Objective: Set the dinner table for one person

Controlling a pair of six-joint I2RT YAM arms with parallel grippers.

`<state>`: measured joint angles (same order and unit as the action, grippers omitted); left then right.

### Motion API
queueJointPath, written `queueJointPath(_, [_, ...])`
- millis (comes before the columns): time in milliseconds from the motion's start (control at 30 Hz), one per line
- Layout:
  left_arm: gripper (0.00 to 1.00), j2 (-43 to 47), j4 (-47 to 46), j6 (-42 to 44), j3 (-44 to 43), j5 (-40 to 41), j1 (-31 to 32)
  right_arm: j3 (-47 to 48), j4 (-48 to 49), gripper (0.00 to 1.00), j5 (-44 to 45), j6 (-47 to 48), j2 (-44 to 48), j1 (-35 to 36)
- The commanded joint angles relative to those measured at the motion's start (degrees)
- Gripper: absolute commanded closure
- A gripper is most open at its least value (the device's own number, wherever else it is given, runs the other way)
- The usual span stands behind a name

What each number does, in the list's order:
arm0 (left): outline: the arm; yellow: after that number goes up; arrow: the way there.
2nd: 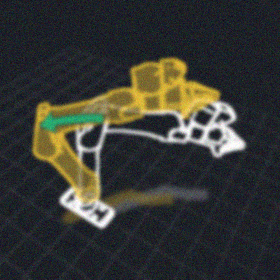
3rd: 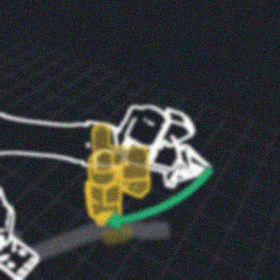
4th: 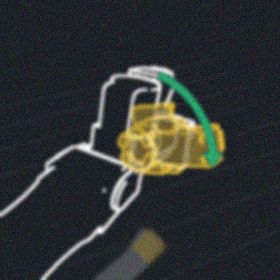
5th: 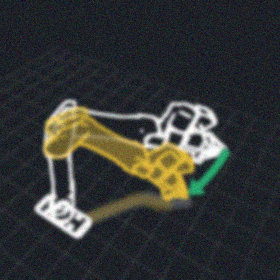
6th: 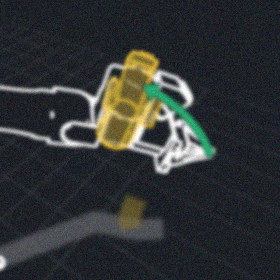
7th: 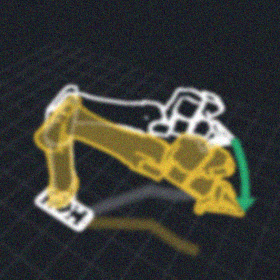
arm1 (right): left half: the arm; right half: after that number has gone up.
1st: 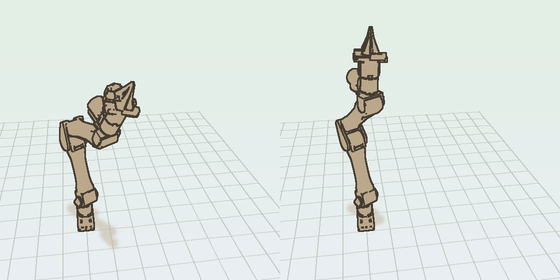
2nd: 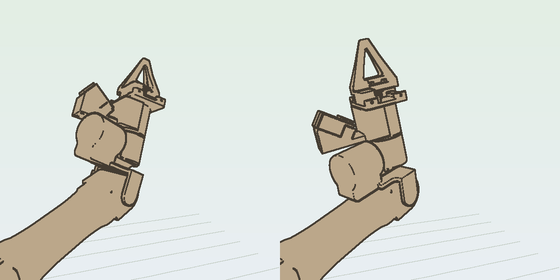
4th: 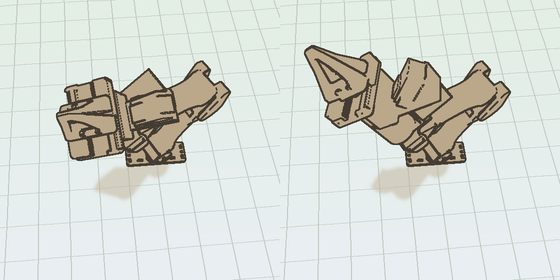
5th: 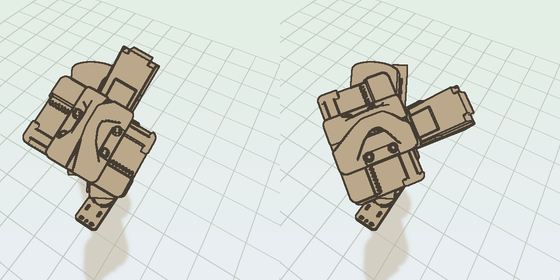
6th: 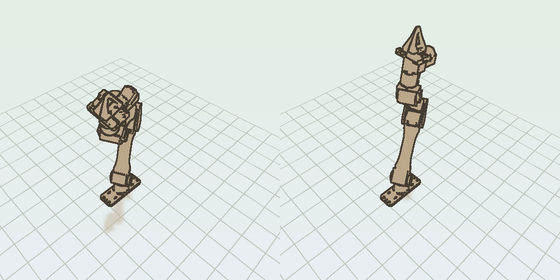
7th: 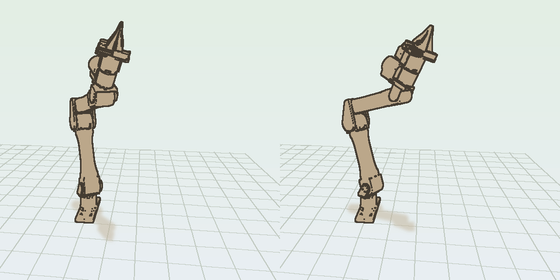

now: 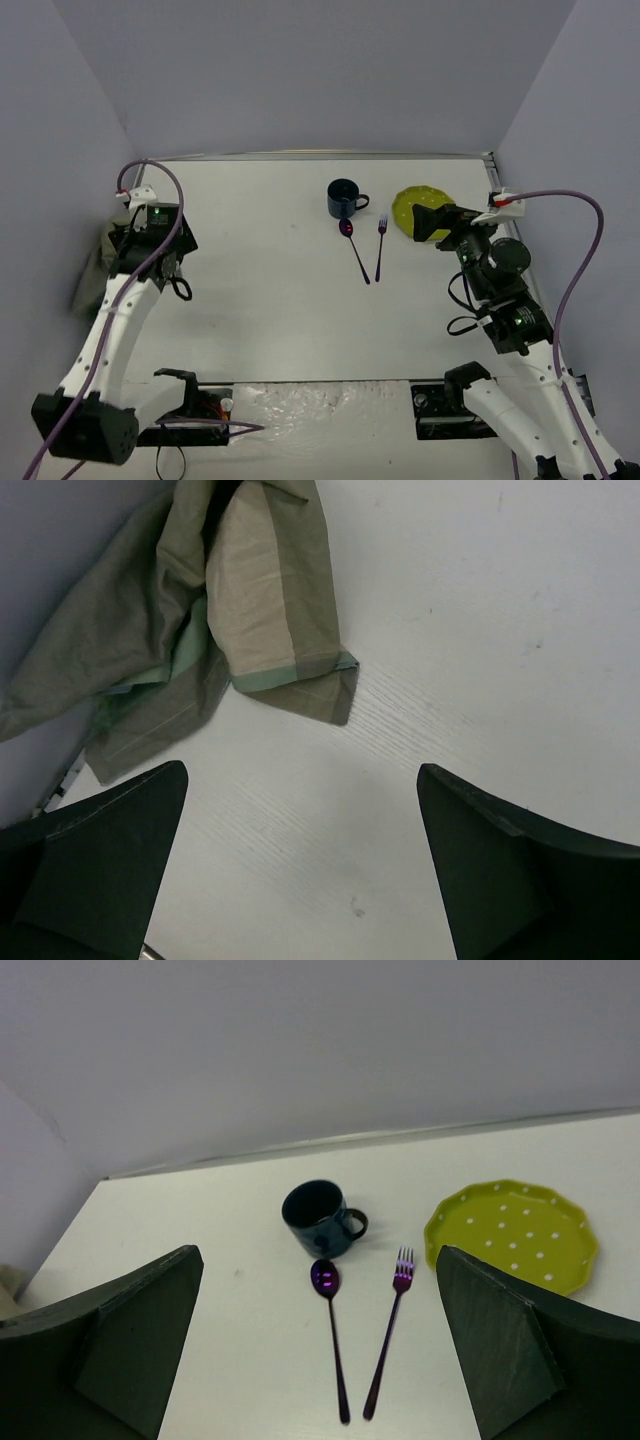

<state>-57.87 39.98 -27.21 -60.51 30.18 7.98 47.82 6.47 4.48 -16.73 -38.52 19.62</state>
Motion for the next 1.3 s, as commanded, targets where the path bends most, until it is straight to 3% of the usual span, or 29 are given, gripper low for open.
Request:
queueJointPath(0, [0.03,-11.33,-9.38,-6.42,-2.98,-3.31,-7.78,-0.46,3.46,0.00,-6.72,-4.37,-2.71,0.34])
queueJointPath(233, [0.03,-28.82,-20.47,-8.73,-10.22,-4.52,-15.46,-0.98,3.54,0.00,-11.25,-3.04,-4.54,0.42])
queueJointPath(433, [0.03,-40.87,-21.35,-7.12,-17.68,-4.45,-17.71,-1.33,3.54,0.00,-13.09,-2.31,-4.21,0.42])
queueJointPath(667, [0.08,-46.93,-19.46,-6.76,-22.08,-3.03,-19.12,-2.12,3.46,0.00,-13.14,-1.22,-3.23,0.42])
queueJointPath(800, [0.31,-47.23,-20.20,-5.93,-22.09,-3.63,-19.14,-2.30,3.47,0.00,-12.59,-1.12,-3.59,0.43])
queueJointPath(900, [0.65,-46.77,-20.41,-6.05,-21.77,-5.41,-19.10,-2.51,3.55,0.00,-12.87,-1.20,-3.87,0.54])
queueJointPath(1033, [0.98,-45.24,-21.57,-6.10,-20.49,-8.92,-19.10,-2.77,3.60,0.00,-13.09,-1.37,-3.72,0.69])
queueJointPath(1267, [1.00,-40.78,-19.36,-8.02,-19.81,-14.76,-18.06,-2.85,3.55,0.00,-13.04,-1.55,-3.18,0.69])
